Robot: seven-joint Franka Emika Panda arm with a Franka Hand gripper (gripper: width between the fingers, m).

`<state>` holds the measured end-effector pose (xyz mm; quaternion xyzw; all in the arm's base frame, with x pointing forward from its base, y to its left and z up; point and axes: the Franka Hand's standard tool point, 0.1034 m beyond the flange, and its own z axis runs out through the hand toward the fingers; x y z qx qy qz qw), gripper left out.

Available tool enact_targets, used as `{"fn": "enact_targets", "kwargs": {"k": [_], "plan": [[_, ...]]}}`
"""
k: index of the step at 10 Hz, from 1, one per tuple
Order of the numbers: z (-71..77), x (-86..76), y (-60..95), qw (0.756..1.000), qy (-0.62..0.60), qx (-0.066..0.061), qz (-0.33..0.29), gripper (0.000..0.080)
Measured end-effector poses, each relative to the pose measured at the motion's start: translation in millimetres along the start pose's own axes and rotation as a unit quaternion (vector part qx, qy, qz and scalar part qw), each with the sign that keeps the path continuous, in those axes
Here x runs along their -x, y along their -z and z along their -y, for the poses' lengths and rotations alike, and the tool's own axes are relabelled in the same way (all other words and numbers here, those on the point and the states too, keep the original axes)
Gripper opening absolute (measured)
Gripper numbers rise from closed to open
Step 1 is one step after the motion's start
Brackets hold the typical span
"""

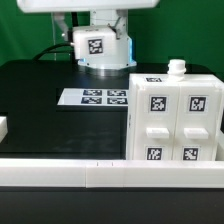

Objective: Assemble cabinet

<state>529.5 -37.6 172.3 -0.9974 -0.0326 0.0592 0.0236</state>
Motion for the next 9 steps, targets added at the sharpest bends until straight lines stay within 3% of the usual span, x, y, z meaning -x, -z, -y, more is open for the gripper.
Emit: {"fn": "enact_targets", "kwargs": {"k": [3, 7, 9], "plan": [[43.3, -41.5, 24.7, 0.999, -0.042, 0.005, 0.022, 0.056], [37.3, -39.4, 16.0, 0.999, -0.031, 0.005, 0.017, 0.056], [47.3, -42.3, 11.1, 0.999, -0.037, 0.007, 0.018, 0.056]]}}
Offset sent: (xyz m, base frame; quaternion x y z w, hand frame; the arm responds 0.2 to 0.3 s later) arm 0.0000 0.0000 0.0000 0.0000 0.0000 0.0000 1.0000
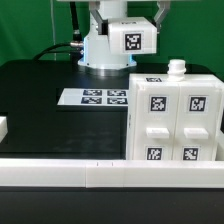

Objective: Assemble cabinet

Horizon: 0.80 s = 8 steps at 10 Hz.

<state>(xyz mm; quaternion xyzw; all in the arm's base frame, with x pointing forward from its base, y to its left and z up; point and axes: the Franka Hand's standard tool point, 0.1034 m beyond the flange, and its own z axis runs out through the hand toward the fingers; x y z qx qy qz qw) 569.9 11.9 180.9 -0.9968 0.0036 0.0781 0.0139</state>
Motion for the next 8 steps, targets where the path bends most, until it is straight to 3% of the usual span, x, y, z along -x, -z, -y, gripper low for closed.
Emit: {"fn": "enact_targets", "kwargs": {"k": [1, 2, 3, 5, 8], "plan": [[18.2, -22.7, 2.7, 1.0, -0.006, 0.004, -0.002, 0.056], [26.6, -39.7, 3.8, 1.0, -0.01, 0.006, -0.003, 0.056], [31.0, -46.7, 3.4, 1.0, -0.014, 0.007, -0.006, 0.056], [41.8, -48.0, -2.3, 1.0, -0.024, 0.008, -0.004, 0.056], [40.0, -48.1, -1.8, 1.0, -0.024, 0.008, -0.005, 0.056]]}}
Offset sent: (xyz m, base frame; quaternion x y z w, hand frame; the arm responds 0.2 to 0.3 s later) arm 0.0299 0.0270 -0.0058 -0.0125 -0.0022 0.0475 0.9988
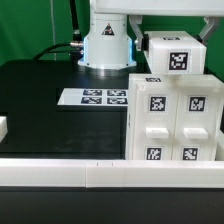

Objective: Assemble cabinet

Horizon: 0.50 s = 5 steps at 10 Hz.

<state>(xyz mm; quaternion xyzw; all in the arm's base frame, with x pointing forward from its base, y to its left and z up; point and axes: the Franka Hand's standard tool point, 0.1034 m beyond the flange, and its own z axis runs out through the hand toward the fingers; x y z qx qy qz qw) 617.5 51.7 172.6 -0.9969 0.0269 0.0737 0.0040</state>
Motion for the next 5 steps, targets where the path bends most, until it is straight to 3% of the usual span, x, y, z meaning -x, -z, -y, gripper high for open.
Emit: {"fn": "enact_targets", "kwargs": {"k": [2, 5], "plan": [[6.3, 13.4, -1.9, 1.0, 0.002, -0.002, -0.002, 0.056], [14.8, 14.7, -0.9, 1.0, 0.008, -0.001, -0.003, 0.056]]}}
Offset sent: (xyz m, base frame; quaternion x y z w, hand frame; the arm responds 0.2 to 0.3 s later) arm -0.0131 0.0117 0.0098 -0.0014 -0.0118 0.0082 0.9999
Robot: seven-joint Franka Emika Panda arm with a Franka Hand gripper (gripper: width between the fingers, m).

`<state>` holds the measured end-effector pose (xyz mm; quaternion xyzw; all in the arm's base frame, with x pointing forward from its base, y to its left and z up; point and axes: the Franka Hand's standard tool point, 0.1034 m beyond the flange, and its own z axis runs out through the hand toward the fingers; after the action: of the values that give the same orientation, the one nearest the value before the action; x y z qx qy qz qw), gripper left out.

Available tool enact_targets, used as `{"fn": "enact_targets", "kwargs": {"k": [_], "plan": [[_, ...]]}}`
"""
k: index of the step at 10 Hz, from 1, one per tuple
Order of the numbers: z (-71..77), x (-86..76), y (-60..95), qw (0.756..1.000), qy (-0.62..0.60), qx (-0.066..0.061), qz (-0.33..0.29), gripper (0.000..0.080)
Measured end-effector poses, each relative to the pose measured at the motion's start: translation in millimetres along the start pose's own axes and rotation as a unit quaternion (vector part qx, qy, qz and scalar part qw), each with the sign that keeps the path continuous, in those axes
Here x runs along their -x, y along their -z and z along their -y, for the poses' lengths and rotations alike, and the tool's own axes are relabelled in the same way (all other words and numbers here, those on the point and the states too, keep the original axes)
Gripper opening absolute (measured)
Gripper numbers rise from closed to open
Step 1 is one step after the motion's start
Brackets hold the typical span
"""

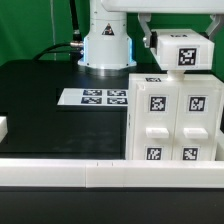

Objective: Assemble cabinet

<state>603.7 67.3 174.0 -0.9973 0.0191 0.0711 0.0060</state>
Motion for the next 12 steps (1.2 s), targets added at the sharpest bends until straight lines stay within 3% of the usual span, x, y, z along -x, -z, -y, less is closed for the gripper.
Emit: {"fn": "enact_targets", "kwargs": {"k": [4, 12], "plan": [[1.8, -9.9, 0.4, 1.0, 0.003, 0.0, -0.025, 0.056], [-4.9, -14.9, 1.6, 0.999, 0.004, -0.001, -0.033, 0.056]]}}
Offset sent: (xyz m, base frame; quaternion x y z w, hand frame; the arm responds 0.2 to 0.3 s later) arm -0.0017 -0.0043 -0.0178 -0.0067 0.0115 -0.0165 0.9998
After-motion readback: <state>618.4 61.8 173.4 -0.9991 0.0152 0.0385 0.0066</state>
